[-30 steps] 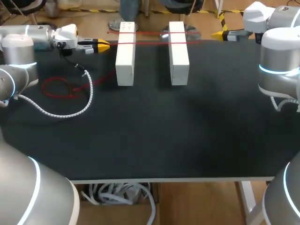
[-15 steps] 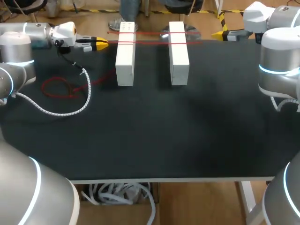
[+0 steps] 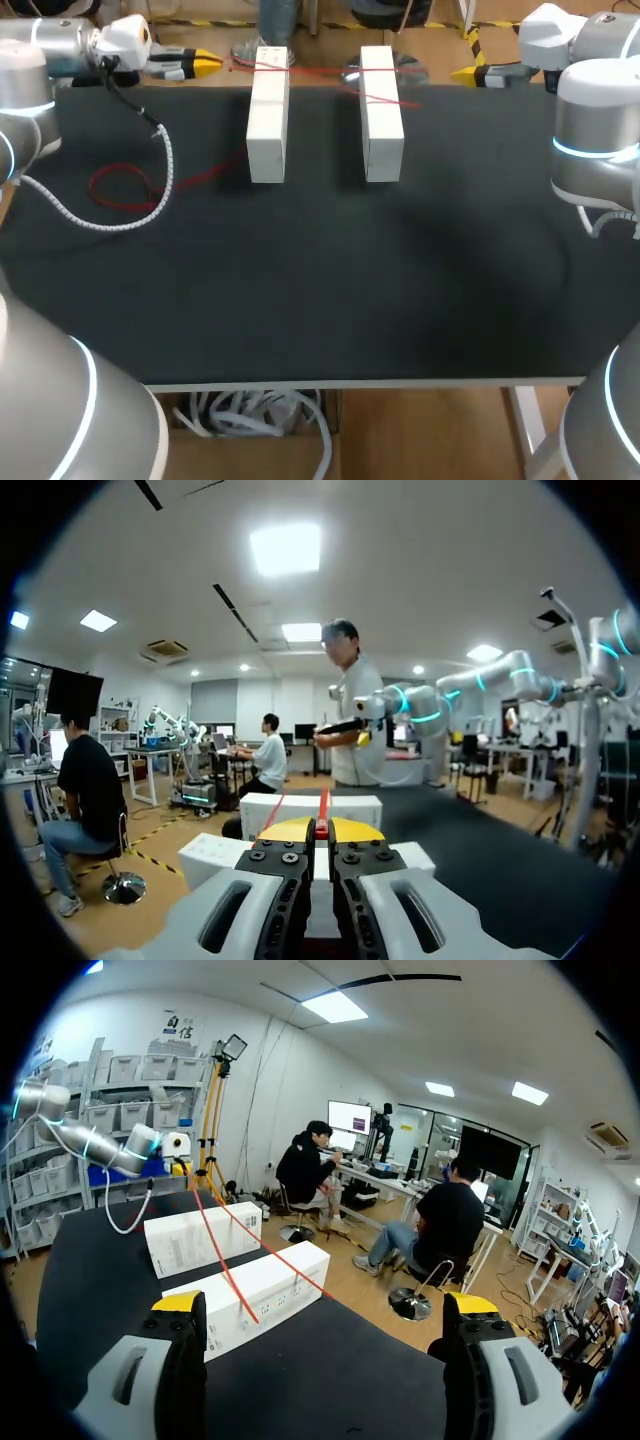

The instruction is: Grab the tape and strap the tape.

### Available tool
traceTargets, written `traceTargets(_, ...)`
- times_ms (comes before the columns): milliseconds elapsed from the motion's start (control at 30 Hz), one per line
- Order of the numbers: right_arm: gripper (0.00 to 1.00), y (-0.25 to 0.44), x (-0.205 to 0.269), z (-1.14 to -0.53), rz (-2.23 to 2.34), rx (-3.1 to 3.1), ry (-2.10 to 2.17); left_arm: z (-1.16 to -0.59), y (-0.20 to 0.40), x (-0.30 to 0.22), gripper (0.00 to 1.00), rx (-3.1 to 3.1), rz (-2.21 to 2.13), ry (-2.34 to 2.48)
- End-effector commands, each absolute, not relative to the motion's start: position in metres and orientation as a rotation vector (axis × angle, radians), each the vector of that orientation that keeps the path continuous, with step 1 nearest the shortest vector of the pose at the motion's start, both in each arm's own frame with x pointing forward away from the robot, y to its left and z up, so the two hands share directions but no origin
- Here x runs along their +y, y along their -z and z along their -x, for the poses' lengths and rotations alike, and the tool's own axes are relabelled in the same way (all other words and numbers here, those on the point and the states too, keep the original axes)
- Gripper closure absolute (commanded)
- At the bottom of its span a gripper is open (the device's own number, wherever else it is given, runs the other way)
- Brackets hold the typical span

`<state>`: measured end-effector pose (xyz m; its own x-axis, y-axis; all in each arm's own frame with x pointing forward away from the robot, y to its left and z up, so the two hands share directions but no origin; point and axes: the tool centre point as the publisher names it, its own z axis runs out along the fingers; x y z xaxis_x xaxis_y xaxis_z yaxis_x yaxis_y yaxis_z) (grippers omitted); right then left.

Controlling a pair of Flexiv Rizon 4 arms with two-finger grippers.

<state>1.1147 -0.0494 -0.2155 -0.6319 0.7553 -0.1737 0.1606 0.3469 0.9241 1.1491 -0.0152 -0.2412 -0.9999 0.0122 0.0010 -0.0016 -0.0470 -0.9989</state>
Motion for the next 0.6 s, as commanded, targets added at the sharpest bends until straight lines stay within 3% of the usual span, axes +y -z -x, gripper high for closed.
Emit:
traceTargets(33,0.0,0.216,-0.05,-1.114,-0.795,2.015,-1.288,-1.136,0.208,-0.027,1.0,-2.189,-0.066,-2.28)
traceTargets(600,0.0,0.216,-0.05,-1.114,-0.795,2.015,-1.288,-1.144,0.117,-0.053,1.0,-1.951,-0.258,-2.438)
